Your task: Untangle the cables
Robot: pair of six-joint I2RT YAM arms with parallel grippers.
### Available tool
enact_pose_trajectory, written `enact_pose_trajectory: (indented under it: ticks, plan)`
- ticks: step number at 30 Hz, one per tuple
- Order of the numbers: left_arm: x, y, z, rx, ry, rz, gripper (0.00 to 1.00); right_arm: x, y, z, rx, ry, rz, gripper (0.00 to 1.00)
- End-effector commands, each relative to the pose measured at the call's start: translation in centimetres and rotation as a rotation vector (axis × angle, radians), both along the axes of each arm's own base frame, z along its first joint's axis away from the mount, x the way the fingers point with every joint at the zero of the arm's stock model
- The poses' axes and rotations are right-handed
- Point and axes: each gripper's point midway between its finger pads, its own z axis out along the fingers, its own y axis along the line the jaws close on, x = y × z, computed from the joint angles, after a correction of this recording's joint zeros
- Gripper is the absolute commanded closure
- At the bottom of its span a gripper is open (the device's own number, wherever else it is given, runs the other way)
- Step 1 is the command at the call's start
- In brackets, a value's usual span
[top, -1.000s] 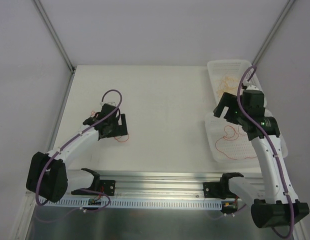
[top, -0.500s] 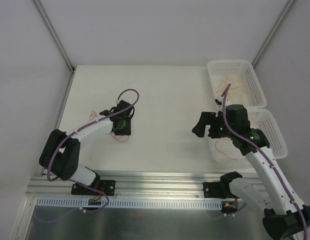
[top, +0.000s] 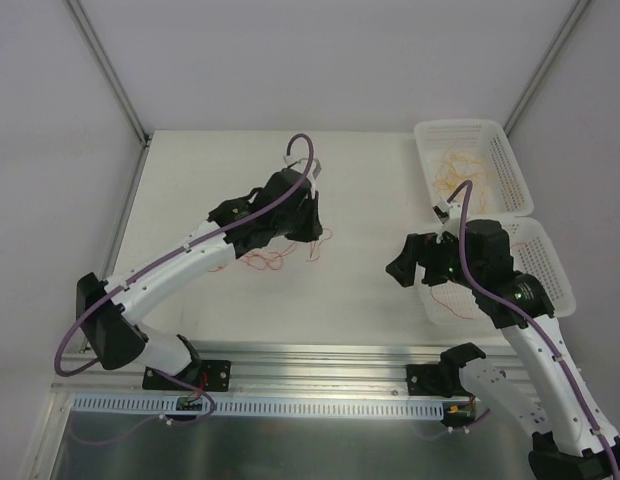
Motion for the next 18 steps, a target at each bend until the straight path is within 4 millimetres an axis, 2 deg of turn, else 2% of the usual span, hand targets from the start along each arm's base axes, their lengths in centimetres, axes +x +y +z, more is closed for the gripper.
enact_pose_trajectory:
  ticks: [1,2,5,11,15,16,18]
  plan:
    - [-0.9,-1.8,8.9,-0.190,-0.114,-0.037,1.00,-0.6,0.9,1.7,0.026,-0.047,0.073,0.01]
    - [-0.8,-1.9,10.0,-0.206,-0.134,-0.037,1.00,-0.7,1.1,2.0,0.031,-0.053,0.087,0.00]
    - [-0.3,-1.8,10.6,-0.204,-0.156,-0.020,1.00,-0.8,2.0,3.4,0.070,-0.103,0.145,0.00]
    - [-0.8,-3.5,8.7,-0.186,-0.097,-0.109,1.00,-1.2,4.3,5.4,0.169,-0.148,0.262,0.00]
    - [-0.9,-4.0,7.8,-0.172,-0.075,-0.135,1.00,-0.1,5.3,4.2,0.191,-0.120,0.247,0.02]
    - [-0.9,-4.0,7.5,-0.167,-0.073,-0.136,1.00,0.2,5.6,2.9,0.197,-0.069,0.232,0.03]
    - [-1.2,-4.1,7.3,-0.168,-0.062,-0.159,1.00,0.7,6.5,1.9,0.196,-0.045,0.245,0.05]
